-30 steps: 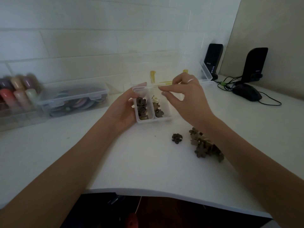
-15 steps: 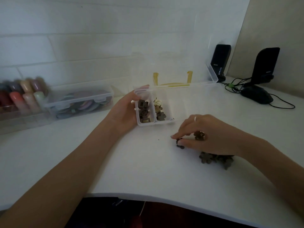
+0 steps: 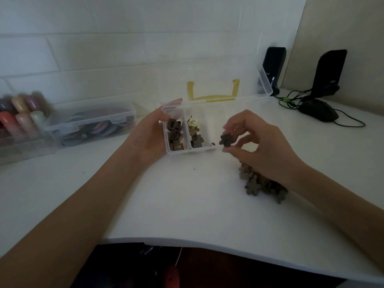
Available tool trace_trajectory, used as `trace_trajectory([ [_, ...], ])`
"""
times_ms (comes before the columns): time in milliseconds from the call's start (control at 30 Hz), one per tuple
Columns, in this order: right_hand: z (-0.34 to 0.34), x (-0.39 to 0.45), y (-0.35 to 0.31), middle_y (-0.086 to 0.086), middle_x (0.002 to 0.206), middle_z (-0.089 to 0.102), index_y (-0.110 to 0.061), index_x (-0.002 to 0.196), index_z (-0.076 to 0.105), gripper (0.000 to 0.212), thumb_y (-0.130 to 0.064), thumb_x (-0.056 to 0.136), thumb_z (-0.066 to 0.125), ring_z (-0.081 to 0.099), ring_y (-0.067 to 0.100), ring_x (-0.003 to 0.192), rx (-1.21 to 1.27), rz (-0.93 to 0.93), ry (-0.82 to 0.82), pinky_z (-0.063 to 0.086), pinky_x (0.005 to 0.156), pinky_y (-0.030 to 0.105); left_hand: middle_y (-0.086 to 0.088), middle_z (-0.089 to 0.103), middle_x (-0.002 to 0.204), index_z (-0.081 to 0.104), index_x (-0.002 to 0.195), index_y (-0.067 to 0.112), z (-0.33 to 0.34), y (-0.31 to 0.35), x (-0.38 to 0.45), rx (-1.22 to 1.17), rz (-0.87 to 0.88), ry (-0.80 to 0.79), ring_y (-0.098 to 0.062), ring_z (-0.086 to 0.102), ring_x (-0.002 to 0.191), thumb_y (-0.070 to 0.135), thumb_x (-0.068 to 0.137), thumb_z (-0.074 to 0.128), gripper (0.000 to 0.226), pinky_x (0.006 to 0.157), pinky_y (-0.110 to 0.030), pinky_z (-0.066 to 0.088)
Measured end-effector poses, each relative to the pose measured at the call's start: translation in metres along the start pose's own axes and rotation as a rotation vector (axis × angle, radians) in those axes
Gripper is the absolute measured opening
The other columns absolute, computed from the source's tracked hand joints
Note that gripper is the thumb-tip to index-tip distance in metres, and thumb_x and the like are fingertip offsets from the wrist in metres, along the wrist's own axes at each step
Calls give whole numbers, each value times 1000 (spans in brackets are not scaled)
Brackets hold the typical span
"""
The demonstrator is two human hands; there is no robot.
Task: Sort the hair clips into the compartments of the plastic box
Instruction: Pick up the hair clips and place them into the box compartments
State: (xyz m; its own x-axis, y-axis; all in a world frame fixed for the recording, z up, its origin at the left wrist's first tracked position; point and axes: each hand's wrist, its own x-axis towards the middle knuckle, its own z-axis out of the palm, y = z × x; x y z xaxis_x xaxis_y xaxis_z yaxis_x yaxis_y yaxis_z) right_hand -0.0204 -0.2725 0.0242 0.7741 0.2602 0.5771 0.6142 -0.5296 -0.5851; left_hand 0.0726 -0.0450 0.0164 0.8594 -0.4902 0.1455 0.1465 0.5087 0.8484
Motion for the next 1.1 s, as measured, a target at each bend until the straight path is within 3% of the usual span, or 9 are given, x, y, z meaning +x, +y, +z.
trace_trajectory([
  [233, -3, 2, 9, -7, 104, 67, -5, 104, 53, 27, 6, 82, 64, 66, 13, 98, 72, -11, 81, 56, 83, 31, -3, 71, 109, 76, 102, 23, 1, 2, -1, 78, 7, -54, -21, 68, 96, 31, 38, 89, 65, 86, -38, 52],
  [433, -2, 1, 12, -5, 106, 67, -4, 104, 58, 26, 7, 82, 64, 66, 11, 99, 38, -24, 80, 56, 82, 30, -3, 71, 111, 76, 103, 24, 2, 2, -2, 115, 11, -60, -21, 67, 97, 31, 38, 89, 66, 88, -42, 47],
  [700, 5, 11, -4, -8, 96, 71, -21, 88, 63, 14, -17, 79, 73, 61, 9, 85, -148, -83, 153, 48, 72, 24, -7, 68, 115, 73, 106, 22, 6, -3, -1, 67, -27, -72, -28, 58, 107, 27, 39, 89, 69, 99, -48, 37],
  [800, 21, 23, -14, -8, 85, 71, -23, 84, 68, 10, -25, 76, 73, 58, 11, 84, -327, -200, 85, 43, 73, 26, -9, 69, 111, 72, 108, 21, 8, -4, -2, 35, -8, -108, -25, 66, 95, 28, 44, 88, 66, 88, -40, 51],
  [933, 38, 29, -16, -13, 74, 69, -29, 82, 71, 12, -35, 73, 65, 48, 8, 82, -562, -324, 64, 22, 72, 24, -11, 71, 109, 71, 112, 20, 8, -3, -5, -1, -15, -134, -25, 69, 90, 24, 57, 77, 55, 77, -39, 57],
  [1033, 34, 25, -15, -15, 74, 70, -32, 83, 72, 19, -41, 76, 57, 43, 5, 79, -525, -322, 70, 23, 71, 25, -12, 71, 110, 68, 113, 17, 6, -3, -3, -6, -1, -110, -27, 70, 92, 23, 53, 81, 62, 74, -38, 58],
  [1100, 30, 23, -13, -12, 73, 70, -28, 81, 72, 16, -39, 76, 61, 43, 6, 79, -494, -286, 106, 26, 72, 26, -11, 71, 108, 68, 112, 16, 6, -3, -2, 5, 13, -95, -26, 70, 91, 23, 47, 85, 68, 73, -36, 57],
])
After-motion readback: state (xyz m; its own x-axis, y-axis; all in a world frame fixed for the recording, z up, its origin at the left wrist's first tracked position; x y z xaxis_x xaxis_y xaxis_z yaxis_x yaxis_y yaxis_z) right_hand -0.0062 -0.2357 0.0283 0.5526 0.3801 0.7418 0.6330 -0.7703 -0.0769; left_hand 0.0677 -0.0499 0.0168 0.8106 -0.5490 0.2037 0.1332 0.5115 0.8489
